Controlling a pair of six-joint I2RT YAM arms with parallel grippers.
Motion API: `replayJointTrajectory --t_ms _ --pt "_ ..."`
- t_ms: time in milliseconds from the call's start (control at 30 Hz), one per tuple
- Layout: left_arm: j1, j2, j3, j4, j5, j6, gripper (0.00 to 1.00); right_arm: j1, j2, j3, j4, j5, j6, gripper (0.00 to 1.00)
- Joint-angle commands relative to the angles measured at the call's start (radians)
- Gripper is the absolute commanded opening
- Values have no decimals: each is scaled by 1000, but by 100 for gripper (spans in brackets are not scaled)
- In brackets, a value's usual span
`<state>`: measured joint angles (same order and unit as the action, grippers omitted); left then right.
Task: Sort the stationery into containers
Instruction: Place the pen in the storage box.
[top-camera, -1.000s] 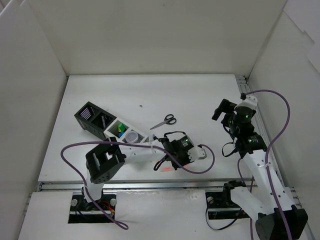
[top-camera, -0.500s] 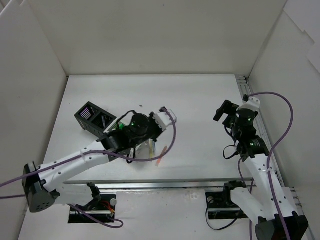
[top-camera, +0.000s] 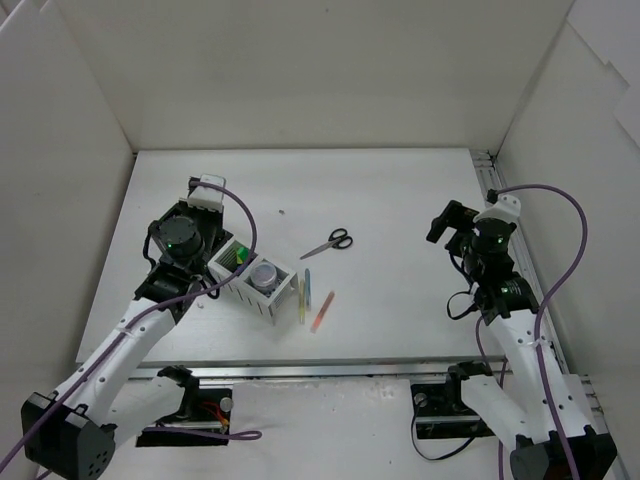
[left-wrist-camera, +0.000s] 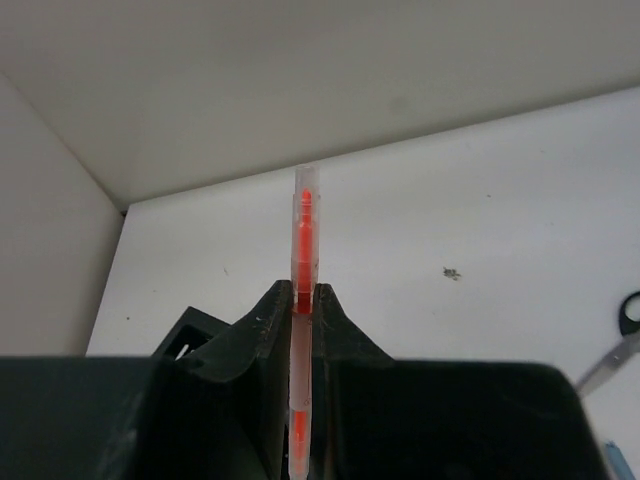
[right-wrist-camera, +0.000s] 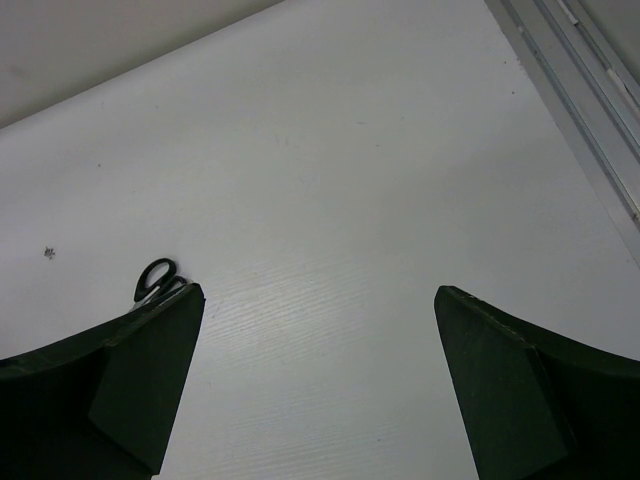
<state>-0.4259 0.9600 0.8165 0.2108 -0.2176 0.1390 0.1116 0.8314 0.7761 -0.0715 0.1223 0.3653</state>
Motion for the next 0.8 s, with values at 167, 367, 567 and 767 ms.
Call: replayJointTrajectory --t_ms 167,367,567,767 --pt "163 81 -36 274 116 -16 0 -6 37 22 65 7 -26 98" --pt "229 152 -86 325 152 -93 0 -7 60 19 105 5 -35 98" --pt "251 192 -157 403 119 -219 0 -7 72 12 119 -15 -49 98" --pt "251 217 -154 366 92 -263 0 -7 45 3 124 -29 -51 98"
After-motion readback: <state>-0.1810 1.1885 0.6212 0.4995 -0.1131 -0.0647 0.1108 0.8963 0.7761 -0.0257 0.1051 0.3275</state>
